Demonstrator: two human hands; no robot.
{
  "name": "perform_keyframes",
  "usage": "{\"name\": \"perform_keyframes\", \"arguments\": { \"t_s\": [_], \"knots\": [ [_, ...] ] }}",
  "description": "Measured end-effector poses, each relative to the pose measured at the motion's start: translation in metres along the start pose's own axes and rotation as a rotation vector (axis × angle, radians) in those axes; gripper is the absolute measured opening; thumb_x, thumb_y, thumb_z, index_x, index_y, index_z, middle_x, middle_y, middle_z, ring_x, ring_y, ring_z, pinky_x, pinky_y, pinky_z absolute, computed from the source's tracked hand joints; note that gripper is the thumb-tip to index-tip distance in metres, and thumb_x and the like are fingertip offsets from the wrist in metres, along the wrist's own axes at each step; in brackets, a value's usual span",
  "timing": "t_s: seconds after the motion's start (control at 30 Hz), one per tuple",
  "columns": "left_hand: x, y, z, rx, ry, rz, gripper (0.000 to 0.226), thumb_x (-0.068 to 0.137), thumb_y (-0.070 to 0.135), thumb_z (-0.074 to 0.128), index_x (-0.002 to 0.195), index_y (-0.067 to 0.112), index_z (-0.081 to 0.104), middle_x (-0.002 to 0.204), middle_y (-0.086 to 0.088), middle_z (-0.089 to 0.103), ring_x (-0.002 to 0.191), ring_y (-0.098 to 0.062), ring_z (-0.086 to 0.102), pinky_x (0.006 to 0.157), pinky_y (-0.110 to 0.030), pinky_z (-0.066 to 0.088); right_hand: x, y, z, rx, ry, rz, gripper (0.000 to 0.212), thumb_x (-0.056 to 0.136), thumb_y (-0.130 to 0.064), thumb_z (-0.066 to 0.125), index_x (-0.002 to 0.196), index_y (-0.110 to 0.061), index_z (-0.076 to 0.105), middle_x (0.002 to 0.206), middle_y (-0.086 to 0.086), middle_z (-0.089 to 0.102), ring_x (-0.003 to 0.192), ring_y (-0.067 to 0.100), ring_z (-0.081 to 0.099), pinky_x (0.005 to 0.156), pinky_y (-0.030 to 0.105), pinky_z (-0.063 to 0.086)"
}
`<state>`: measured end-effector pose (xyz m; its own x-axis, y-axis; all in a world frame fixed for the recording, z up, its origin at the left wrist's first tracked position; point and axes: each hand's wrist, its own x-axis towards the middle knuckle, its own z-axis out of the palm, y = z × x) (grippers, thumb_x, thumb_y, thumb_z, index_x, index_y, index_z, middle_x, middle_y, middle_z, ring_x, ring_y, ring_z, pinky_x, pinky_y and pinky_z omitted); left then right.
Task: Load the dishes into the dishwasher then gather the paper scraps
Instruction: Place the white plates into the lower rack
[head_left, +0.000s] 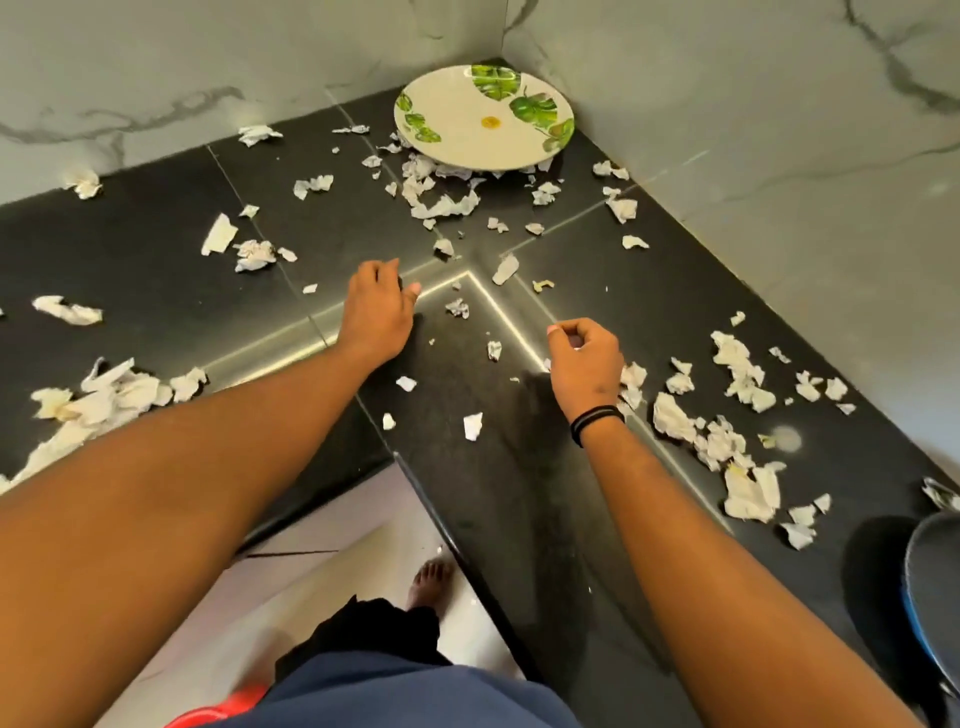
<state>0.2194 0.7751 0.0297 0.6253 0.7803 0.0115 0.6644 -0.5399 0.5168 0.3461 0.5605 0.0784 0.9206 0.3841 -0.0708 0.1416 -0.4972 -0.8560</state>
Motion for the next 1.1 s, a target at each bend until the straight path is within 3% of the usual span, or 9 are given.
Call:
{"name": "perform_keyframes", "arguments": {
  "t_s": [0.13,0.23,0.37,0.57,0.67,0.77,0.9,1.03,1.1],
  "knots": [
    [0.016,-0.010,0.014,0.215,-0.001,0.070,0.055,0.103,0.037,0.048,0.145,0.003,0.039,0.149,-0.022,0.033,0.143,-0.044,0.027,0.120,-0.056,0.022,0.042,-0.025,0.032,0.029,-0.002,0.018,0.014,0.091,-0.017,0.063,0.079,-0.017,0.067,0.065,-0.010,0.058,0.061,0.005,0.053,0.058,0.015,0.041],
    [0.019,-0.009,0.017,0.217,0.067,0.075,0.048,0.101,0.035,0.049,0.138,0.005,0.044,0.145,-0.020,0.037,0.139,-0.042,0.032,0.118,-0.055,0.026,0.083,-0.045,0.063,0.143,0.000,0.105,0.019,0.088,-0.016,0.062,0.071,-0.020,0.066,0.068,0.000,0.068,0.065,0.020,0.065,0.063,0.029,0.054],
    [0.021,-0.010,0.017,0.221,0.078,0.083,0.044,0.103,0.031,0.046,0.139,0.007,0.045,0.144,-0.019,0.037,0.139,-0.039,0.032,0.119,-0.053,0.027,0.134,-0.078,0.103,0.395,-0.057,0.288,0.021,0.093,-0.005,0.053,0.075,-0.012,0.059,0.067,0.008,0.066,0.042,0.014,0.053,0.041,0.023,0.039],
    [0.025,-0.010,0.019,0.220,0.067,0.070,0.048,0.104,0.031,0.045,0.145,0.006,0.043,0.149,-0.020,0.035,0.145,-0.040,0.027,0.123,-0.053,0.022,0.204,-0.111,0.153,0.626,-0.031,0.535,0.030,0.098,-0.011,0.057,0.070,-0.003,0.048,0.059,0.014,0.058,0.044,0.021,0.056,0.038,0.024,0.040],
    [0.025,-0.010,0.019,0.231,0.051,0.063,0.049,0.105,0.030,0.041,0.147,0.005,0.043,0.152,-0.023,0.036,0.148,-0.041,0.025,0.124,-0.053,0.020,0.223,-0.116,0.169,0.594,-0.008,0.527,0.023,0.096,-0.019,0.060,0.080,-0.005,0.050,0.055,0.014,0.061,0.039,0.019,0.054,0.037,0.022,0.039],
    [0.026,-0.011,0.018,0.231,0.054,0.060,0.048,0.105,0.030,0.040,0.147,0.005,0.044,0.152,-0.022,0.037,0.148,-0.040,0.026,0.124,-0.053,0.021,0.235,-0.114,0.179,0.523,-0.016,0.531,0.021,0.094,-0.018,0.056,0.105,-0.001,0.056,0.047,0.012,0.063,0.034,0.018,0.053,0.037,0.020,0.039],
    [0.026,-0.012,0.020,0.247,0.056,0.063,0.049,0.106,0.030,0.039,0.148,0.006,0.042,0.152,-0.021,0.037,0.149,-0.039,0.025,0.124,-0.054,0.021,0.238,-0.111,0.181,0.506,0.016,0.520,0.028,0.093,-0.007,0.045,0.118,-0.003,0.057,0.065,0.015,0.069,0.033,0.014,0.055,0.036,0.018,0.038],
    [0.025,-0.015,0.022,0.244,0.046,0.060,0.049,0.107,0.031,0.035,0.150,0.007,0.040,0.154,-0.019,0.035,0.150,-0.039,0.022,0.125,-0.052,0.018,0.228,-0.115,0.174,0.567,0.062,0.490,0.010,0.096,-0.008,0.045,0.093,-0.011,0.054,0.062,0.007,0.060,0.036,0.011,0.051,0.035,0.019,0.036],
    [0.025,-0.015,0.022,0.241,0.044,0.062,0.049,0.107,0.031,0.034,0.150,0.007,0.040,0.154,-0.019,0.034,0.150,-0.039,0.021,0.125,-0.052,0.018,0.220,-0.114,0.167,0.611,0.070,0.492,0.013,0.098,-0.010,0.044,0.087,-0.012,0.051,0.063,0.008,0.058,0.035,0.010,0.048,0.034,0.019,0.033]
  ]
}}
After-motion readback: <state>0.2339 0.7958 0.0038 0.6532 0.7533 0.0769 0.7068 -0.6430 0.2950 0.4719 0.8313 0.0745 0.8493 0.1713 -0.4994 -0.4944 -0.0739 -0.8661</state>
